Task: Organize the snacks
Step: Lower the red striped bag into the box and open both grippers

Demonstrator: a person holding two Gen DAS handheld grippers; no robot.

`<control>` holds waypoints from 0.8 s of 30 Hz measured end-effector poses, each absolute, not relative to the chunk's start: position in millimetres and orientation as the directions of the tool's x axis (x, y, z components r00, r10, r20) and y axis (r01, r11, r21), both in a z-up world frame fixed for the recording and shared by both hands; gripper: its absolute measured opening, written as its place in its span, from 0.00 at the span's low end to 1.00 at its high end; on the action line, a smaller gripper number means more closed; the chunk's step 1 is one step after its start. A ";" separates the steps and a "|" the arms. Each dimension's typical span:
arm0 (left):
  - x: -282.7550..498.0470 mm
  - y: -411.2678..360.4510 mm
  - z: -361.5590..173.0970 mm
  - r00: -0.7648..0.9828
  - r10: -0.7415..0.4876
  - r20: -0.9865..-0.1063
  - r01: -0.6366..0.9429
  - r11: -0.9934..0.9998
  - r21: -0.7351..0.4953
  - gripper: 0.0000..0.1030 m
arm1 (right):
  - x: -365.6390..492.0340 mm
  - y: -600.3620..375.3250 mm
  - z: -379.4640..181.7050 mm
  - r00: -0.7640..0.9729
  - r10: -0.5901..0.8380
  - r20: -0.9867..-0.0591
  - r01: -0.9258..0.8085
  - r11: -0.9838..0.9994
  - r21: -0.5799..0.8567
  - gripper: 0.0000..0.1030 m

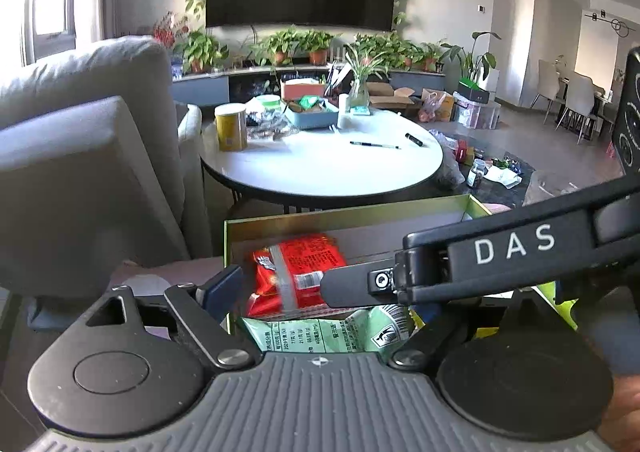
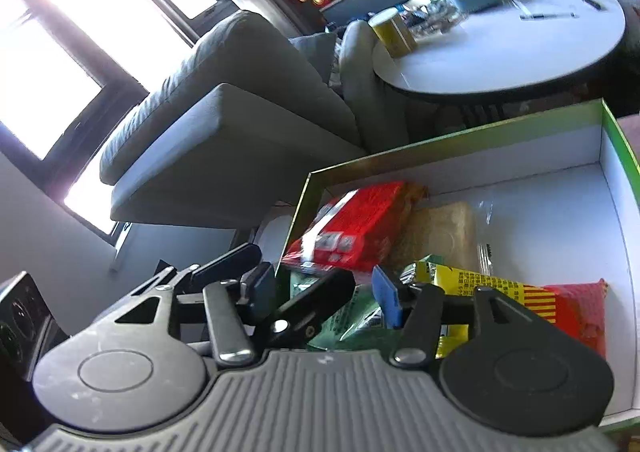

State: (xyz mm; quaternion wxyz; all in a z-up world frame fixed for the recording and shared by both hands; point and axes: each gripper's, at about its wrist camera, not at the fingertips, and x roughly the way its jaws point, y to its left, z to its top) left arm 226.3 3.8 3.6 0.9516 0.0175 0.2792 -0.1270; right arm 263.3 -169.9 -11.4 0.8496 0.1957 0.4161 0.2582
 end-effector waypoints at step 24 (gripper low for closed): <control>125.7 -6.9 39.4 0.853 -0.220 -0.474 0.232 0.972 -0.034 0.88 | 165.0 -222.8 52.4 0.634 0.578 -0.514 -0.361 0.809 0.464 0.49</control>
